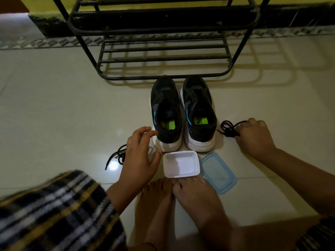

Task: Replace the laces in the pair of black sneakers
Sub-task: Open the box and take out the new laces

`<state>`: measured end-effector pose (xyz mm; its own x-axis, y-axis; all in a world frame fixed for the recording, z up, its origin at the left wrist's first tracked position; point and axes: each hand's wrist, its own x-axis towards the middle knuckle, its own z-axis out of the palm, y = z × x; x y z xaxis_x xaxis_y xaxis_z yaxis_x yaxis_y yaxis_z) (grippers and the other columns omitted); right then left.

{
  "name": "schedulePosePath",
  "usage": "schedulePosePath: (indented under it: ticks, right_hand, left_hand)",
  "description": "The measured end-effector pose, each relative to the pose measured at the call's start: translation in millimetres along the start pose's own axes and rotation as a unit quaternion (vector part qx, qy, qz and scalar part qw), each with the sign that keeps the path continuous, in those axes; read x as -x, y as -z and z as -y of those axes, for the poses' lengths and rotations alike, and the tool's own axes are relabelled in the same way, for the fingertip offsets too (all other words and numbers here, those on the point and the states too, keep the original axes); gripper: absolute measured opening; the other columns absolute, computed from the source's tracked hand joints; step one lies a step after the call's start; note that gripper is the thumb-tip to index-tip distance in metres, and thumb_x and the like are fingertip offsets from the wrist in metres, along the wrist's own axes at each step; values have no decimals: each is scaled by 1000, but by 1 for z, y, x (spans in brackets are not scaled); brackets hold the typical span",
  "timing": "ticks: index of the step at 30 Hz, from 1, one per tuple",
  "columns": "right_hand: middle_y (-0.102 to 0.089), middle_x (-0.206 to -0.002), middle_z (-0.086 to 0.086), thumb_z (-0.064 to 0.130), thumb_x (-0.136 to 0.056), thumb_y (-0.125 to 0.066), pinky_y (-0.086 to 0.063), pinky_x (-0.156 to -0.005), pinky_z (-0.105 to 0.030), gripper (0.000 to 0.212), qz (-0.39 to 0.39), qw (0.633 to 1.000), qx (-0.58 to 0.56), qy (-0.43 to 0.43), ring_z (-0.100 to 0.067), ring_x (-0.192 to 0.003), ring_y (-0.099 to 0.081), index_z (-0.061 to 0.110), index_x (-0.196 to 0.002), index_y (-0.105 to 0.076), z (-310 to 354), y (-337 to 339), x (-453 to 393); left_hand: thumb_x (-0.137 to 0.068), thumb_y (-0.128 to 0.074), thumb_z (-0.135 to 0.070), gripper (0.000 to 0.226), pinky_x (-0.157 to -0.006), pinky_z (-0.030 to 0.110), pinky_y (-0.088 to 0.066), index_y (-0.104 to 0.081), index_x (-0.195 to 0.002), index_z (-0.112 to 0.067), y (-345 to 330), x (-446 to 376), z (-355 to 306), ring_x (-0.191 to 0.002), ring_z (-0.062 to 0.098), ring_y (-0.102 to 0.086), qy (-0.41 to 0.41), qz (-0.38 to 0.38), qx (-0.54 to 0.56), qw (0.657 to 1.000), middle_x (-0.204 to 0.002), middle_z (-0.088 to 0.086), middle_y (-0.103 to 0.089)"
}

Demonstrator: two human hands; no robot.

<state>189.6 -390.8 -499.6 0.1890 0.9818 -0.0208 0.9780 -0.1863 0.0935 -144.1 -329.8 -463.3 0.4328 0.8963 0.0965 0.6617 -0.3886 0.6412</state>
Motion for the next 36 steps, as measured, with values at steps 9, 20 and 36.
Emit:
schedulePosePath:
  ticks: [9, 20, 36]
  right_hand:
    - [-61, -64, -1, 11, -79, -72, -37, -53, -19, 3, 100, 945, -306, -47, -11, -60, -54, 11, -81, -74, 24, 59, 14]
    - [-66, -60, 13, -3, -80, -67, -47, -62, -10, 24, 135, 743, -654, 46, 4, -63, -62, 20, -79, -70, 119, 140, 17]
    - [-64, -70, -1, -2, -83, -62, -45, -62, -26, 21, 105, 870, -481, 13, -9, -67, -59, 17, -75, -67, 120, 66, 30]
  left_hand:
    - [-87, -54, -34, 45, -92, 9, -37, -47, -129, -21, 4, -2, -24, -113, 1, -47, -102, 54, 69, 991, -124, -9, -47]
    - [-78, -74, -32, 74, -94, 4, -33, -28, -135, -35, -2, 0, -68, -119, -18, -39, -6, 181, 268, 946, -132, -20, -44]
    - [-87, -51, -12, 28, -76, 26, -41, -52, -115, -8, -24, 4, -25, -95, 20, -54, -36, 185, 48, 981, -108, 8, -57]
